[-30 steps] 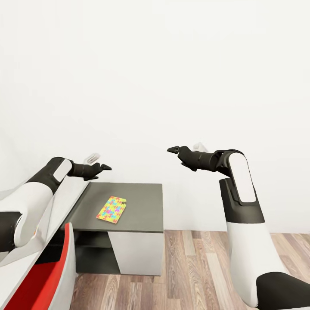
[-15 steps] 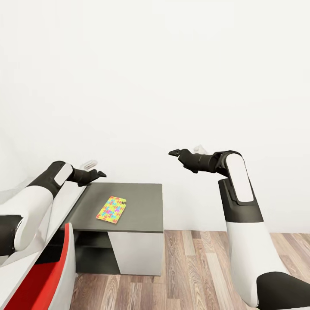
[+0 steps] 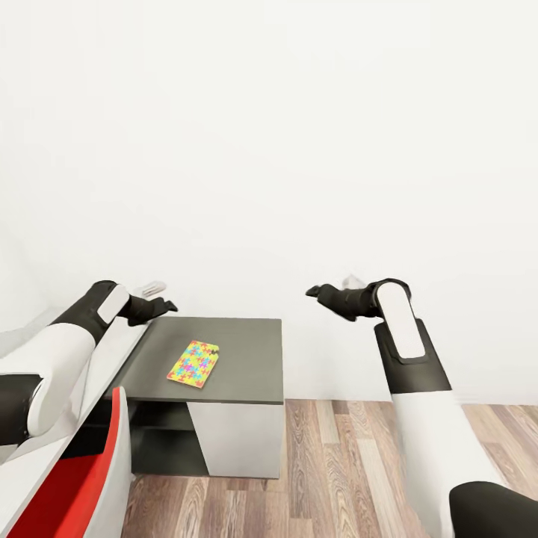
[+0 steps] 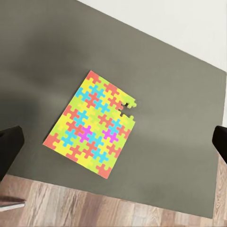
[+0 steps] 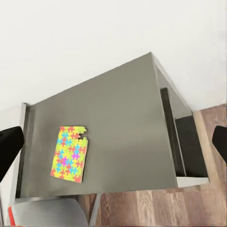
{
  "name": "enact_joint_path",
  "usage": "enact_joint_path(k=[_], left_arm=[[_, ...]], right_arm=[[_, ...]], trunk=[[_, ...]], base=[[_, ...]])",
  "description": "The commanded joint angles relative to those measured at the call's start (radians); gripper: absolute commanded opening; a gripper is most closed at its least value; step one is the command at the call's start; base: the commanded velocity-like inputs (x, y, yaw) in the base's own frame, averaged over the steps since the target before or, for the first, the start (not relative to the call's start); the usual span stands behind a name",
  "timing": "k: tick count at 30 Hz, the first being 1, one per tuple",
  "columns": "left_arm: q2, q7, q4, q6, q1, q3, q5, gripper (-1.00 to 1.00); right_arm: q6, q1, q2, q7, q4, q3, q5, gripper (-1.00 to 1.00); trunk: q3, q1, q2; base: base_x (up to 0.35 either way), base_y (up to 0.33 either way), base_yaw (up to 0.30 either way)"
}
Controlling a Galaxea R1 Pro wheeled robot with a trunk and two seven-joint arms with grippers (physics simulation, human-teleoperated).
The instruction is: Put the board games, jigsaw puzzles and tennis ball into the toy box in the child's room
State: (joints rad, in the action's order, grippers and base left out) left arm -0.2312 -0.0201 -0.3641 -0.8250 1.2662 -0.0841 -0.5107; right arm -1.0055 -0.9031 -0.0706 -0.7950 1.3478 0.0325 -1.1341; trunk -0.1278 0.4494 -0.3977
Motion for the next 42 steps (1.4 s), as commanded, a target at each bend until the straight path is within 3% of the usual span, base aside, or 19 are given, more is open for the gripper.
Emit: enact_joint_path(k=[1, 4, 8, 13, 20, 42], left_arm=[[-0.001, -0.017, -0.001, 0.007, 0.001, -0.009, -0.008, 1.00], [0.001, -0.058, -0.001, 0.017, 0.001, -0.008, -0.009, 1.00], [0.018, -0.117, -0.001, 0.024, 0.001, -0.007, -0.008, 1.00], [0.048, -0.173, -0.001, 0.022, 0.001, -0.006, -0.006, 1.00], [0.085, -0.293, -0.002, 0.011, 0.001, -0.006, -0.007, 1.00], [0.109, -0.326, -0.002, 0.008, -0.001, -0.009, -0.008, 1.00]], right_arm=[[-0.002, 0.016, 0.009, -0.010, -0.006, 0.001, 0.020, 1.00], [-0.002, 0.058, 0.023, -0.005, -0.013, 0.000, 0.066, 1.00], [0.001, 0.118, 0.037, -0.002, -0.028, -0.005, 0.094, 1.00], [0.007, 0.157, 0.091, 0.003, -0.068, -0.007, 0.102, 1.00], [0.007, 0.163, 0.108, 0.004, -0.078, -0.007, 0.104, 1.00], [-0.002, 0.164, 0.109, -0.002, -0.082, -0.001, 0.102, 1.00]], trunk=[[-0.002, 0.001, -0.002], [-0.002, 0.001, -0.002], [-0.002, 0.001, -0.002], [-0.002, 0.001, -0.002], [-0.002, 0.001, -0.002], [-0.002, 0.001, -0.002]], base=[[0.000, 0.000, 0.000], [0.000, 0.000, 0.000], [0.000, 0.000, 0.000], [0.000, 0.000, 0.000], [0.000, 0.000, 0.000], [0.045, 0.000, 0.000]])
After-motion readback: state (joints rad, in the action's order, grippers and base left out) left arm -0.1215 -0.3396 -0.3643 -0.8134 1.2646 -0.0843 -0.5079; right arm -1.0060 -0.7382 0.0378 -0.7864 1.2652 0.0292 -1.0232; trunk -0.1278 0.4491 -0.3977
